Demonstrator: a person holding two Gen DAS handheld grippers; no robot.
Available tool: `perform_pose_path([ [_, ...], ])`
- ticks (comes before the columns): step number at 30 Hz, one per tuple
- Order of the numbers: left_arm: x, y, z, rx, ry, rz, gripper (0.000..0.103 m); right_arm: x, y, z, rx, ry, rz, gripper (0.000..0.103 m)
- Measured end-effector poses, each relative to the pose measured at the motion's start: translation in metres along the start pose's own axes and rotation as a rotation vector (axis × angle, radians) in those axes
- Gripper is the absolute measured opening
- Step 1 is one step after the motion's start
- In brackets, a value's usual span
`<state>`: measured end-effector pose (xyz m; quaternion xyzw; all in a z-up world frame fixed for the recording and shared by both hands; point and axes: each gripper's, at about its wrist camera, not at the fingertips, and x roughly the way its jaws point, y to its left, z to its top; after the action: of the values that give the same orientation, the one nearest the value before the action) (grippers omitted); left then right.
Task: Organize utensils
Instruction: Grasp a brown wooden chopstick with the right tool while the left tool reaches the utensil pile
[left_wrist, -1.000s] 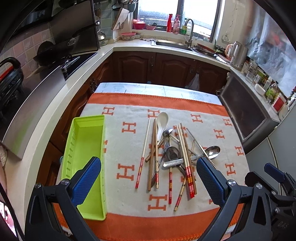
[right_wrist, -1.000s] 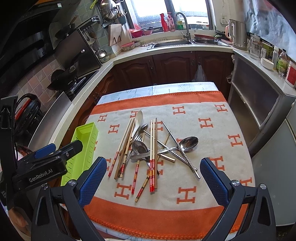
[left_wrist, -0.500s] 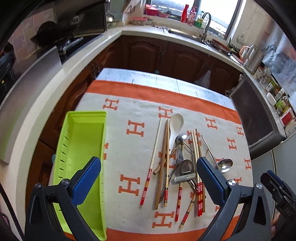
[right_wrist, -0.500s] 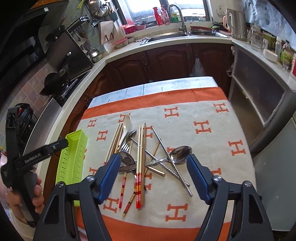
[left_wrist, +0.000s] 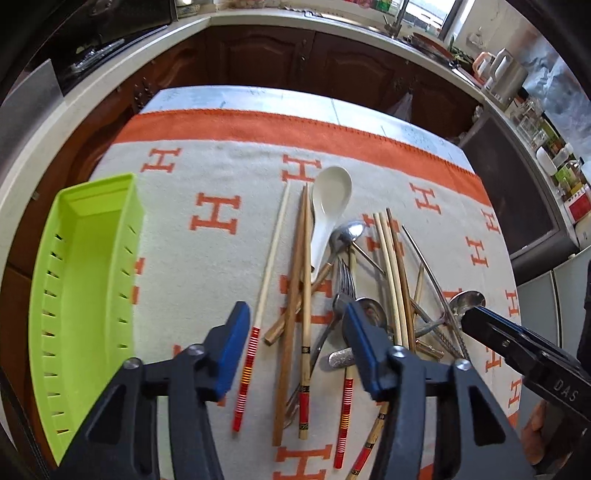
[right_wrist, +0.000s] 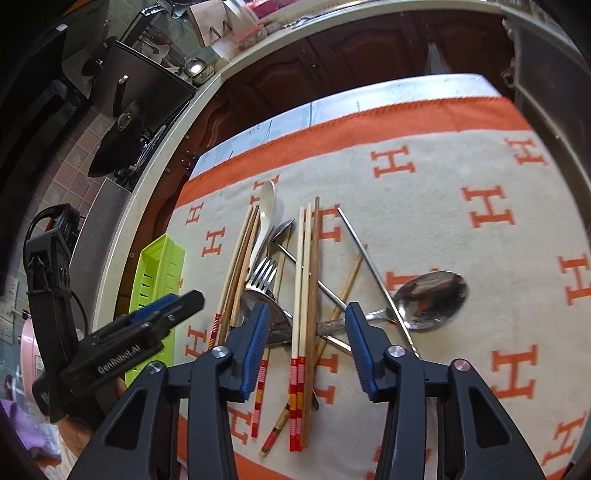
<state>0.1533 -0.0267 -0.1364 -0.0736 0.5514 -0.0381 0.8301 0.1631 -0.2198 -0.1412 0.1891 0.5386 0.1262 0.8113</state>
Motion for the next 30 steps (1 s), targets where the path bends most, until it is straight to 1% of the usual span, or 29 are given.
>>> perform_pose_path([
  [1, 0.003, -0.001, 0.0, -0.002, 0.005, -0.006, 0.042, 0.006, -0.001, 0.001, 0.002, 0.007, 0.01, 0.041],
  [3, 0.007, -0.002, 0.001, 0.003, 0.009, -0.013, 0.039, 0.02, -0.001, 0.002, -0.001, 0.018, 0.025, 0.038],
  [8, 0.008, -0.006, 0.007, 0.016, -0.006, -0.023, 0.038, 0.054, -0.005, 0.006, 0.002, 0.058, 0.041, 0.024],
  [14, 0.009, -0.01, 0.014, 0.011, -0.011, -0.039, 0.038, 0.076, -0.007, 0.006, 0.02, 0.092, 0.069, 0.024],
  [17, 0.012, -0.011, 0.017, 0.005, -0.003, -0.054, 0.038, 0.088, -0.009, 0.007, 0.041, 0.108, 0.099, 0.023],
  [19, 0.013, -0.014, 0.019, 0.008, 0.001, -0.068, 0.038, 0.095, -0.01, 0.006, 0.055, 0.118, 0.124, 0.017],
  [21, 0.015, -0.018, 0.021, 0.016, 0.003, -0.076, 0.038, 0.097, -0.013, 0.005, 0.069, 0.116, 0.146, 0.008],
  [25, 0.02, -0.029, 0.025, 0.039, 0.015, -0.105, 0.038, 0.092, -0.007, 0.002, 0.052, 0.09, 0.149, 0.008],
  [30, 0.035, -0.038, 0.029, 0.027, 0.054, -0.141, 0.038, 0.076, -0.009, -0.001, 0.091, 0.047, 0.151, 0.008],
])
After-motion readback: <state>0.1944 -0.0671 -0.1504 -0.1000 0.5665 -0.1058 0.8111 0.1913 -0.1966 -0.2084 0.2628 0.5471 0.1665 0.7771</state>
